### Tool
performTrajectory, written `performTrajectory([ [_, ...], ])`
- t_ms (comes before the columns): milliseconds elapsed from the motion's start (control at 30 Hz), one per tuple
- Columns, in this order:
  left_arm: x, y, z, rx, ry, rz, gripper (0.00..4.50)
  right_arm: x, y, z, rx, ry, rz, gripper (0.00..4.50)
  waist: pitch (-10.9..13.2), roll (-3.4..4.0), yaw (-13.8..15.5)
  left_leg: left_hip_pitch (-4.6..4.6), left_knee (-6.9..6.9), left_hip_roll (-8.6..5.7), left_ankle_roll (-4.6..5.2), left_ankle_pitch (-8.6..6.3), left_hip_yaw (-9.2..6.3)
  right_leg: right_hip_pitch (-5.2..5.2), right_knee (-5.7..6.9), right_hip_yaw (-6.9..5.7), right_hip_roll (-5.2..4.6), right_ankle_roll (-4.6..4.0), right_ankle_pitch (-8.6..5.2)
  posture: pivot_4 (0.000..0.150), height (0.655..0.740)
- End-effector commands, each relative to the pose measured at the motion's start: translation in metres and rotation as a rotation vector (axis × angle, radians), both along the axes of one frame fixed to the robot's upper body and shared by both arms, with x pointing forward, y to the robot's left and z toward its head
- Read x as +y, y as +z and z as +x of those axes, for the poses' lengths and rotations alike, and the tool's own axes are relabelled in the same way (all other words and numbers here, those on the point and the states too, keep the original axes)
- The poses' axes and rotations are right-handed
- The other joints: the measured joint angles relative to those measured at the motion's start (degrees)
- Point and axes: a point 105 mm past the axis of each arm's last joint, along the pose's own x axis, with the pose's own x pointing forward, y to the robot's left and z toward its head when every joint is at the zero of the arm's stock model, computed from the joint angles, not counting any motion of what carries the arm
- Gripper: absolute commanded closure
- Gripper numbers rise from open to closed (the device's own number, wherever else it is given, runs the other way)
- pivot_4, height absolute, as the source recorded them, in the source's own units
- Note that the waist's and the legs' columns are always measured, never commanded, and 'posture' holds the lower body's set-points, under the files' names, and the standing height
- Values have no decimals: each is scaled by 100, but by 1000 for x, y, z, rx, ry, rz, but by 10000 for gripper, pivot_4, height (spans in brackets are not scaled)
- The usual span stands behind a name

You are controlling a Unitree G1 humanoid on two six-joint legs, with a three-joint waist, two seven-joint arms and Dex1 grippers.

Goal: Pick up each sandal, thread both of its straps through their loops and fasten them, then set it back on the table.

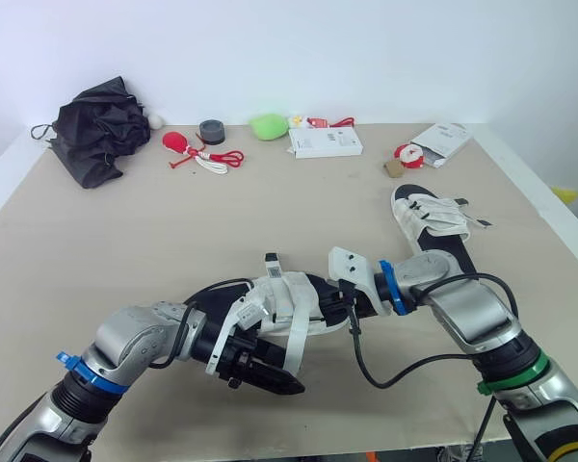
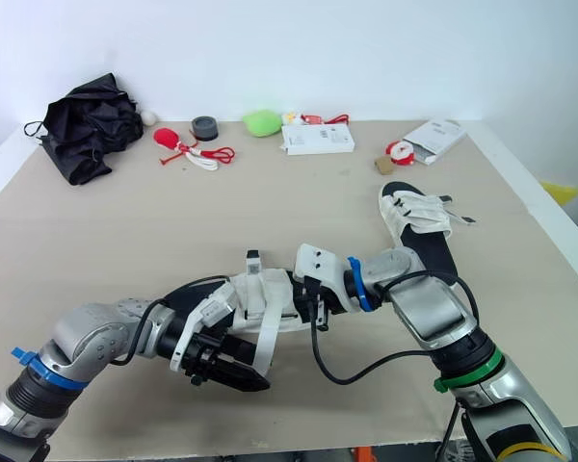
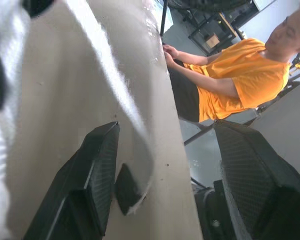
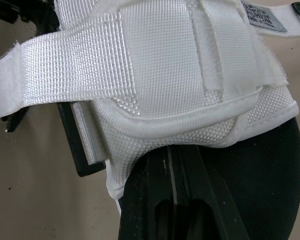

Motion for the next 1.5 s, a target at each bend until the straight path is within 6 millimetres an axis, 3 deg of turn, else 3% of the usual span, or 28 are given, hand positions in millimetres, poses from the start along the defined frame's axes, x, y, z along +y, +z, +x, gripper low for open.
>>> performTrajectory([
  [33,-3,12,-3,-21,-10,-38,31461,-8,-31,-13,136,-4,-80,45000,0,0,0,0,0,0,0,-1,0,0,0,0,0,0,-1,1500,7400],
  [67,-2,12,-2,-23,-10,-34,33208,-8,-30,-13,134,-6,-80,45000,0,0,0,0,0,0,0,-1,-1,0,0,-1,0,0,-2,1500,7400],
  [133,0,13,-2,-25,-10,-29,43118,-8,-30,-12,131,-8,-79,45000,0,0,0,0,0,0,0,-1,-1,0,0,-1,0,0,-2,1500,7400],
  [167,1,14,-2,-23,-12,-27,44487,-9,-30,-12,130,-9,-79,45000,0,0,0,1,2,0,0,-1,-2,3,1,-2,0,0,-2,1500,7400],
  [400,5,21,3,6,-9,-20,44487,-9,-30,-11,125,-17,-74,45000,0,0,0,2,4,0,0,-1,-2,5,1,-2,1,0,-2,1500,7400],
  [600,39,54,15,263,-59,37,44487,-9,-29,-8,115,-29,-69,45000,1,-1,-1,1,7,1,-1,0,-6,2,5,-7,6,0,-2,1500,7400],
  [767,45,86,51,360,32,-56,44487,-8,-30,-7,111,-34,-65,45000,0,-8,-3,4,9,-5,1,-2,-4,7,8,-3,1,3,-6,1500,7400],
  [833,35,92,91,338,187,-128,44487,-9,-30,-6,106,-40,-63,45000,-3,-4,10,-1,21,-2,1,-2,-6,5,10,-5,5,6,-4,1500,7400],
  [900,19,95,117,327,289,-198,44487,-10,-29,-4,101,-52,-58,45000,-5,-9,8,-1,33,-9,2,-1,-26,18,15,-10,3,8,-4,1500,7400],
  [1033,-4,95,130,334,358,-248,44487,-11,-29,-3,99,-59,-58,45000,-6,-11,-32,-6,46,-9,8,-5,-17,16,17,3,0,13,0,1500,7400],
  [1200,-20,87,117,411,338,-238,44487,-12,-29,-3,95,-68,-56,45000,-6,-11,-34,-4,46,-7,3,-5,-9,13,19,11,-1,-14,16,1500,7400],
  [1433,-9,64,86,426,281,-136,44487,-11,-29,-3,96,-70,-53,45000,-7,-10,-30,4,46,-2,-14,5,-10,16,25,12,-7,6,8,1500,7400],
  [1500,-9,58,87,402,312,-108,44487,-10,-30,-2,95,-68,-52,45000,-7,-9,-22,4,46,-2,-20,9,-14,17,27,7,-5,6,8,1500,7400],
])
